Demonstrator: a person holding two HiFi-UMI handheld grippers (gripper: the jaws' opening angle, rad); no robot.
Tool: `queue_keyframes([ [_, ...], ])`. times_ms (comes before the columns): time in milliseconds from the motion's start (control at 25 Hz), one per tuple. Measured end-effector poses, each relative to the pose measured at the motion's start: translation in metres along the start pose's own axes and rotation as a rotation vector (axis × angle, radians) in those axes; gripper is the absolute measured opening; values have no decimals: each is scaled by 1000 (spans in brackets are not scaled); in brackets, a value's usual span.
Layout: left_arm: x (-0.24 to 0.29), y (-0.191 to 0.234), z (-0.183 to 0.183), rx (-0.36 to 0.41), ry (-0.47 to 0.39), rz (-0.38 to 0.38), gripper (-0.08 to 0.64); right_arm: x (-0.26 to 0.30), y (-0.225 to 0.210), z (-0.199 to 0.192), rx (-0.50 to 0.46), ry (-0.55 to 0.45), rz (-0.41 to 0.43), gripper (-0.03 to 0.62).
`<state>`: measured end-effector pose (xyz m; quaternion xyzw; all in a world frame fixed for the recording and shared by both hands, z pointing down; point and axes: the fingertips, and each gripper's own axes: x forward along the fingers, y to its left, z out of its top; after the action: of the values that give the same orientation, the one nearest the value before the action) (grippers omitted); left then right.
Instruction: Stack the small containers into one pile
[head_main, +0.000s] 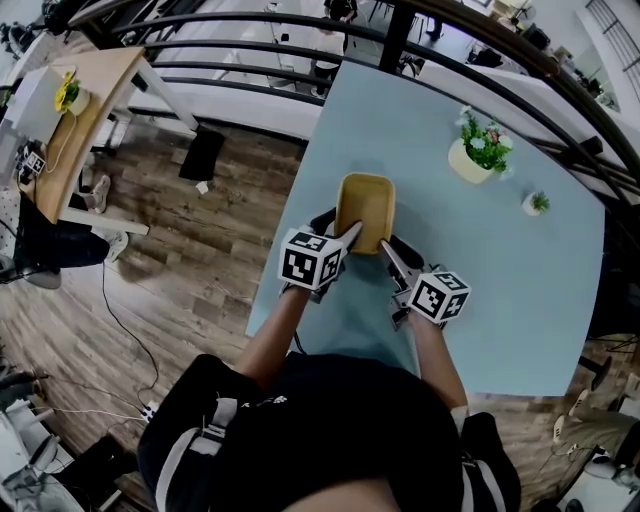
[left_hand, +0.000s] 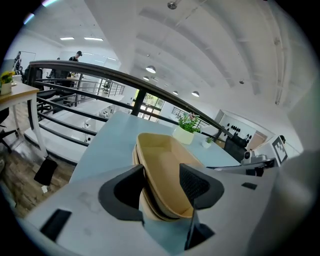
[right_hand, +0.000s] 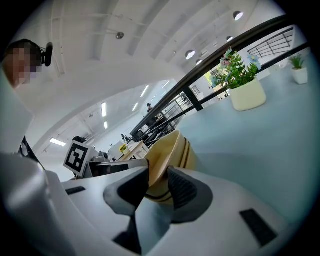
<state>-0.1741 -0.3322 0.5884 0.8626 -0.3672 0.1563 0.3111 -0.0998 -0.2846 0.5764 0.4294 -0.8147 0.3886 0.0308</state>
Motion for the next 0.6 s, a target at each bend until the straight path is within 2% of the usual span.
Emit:
queue_keyframes([
  [280,-4,2,-1,51,11,41,209,-1,4,3,-13,-7,-6,147],
  [600,-15,3,8,50,-39,86,209,-18,-3,16,-25,-75,-50,152],
])
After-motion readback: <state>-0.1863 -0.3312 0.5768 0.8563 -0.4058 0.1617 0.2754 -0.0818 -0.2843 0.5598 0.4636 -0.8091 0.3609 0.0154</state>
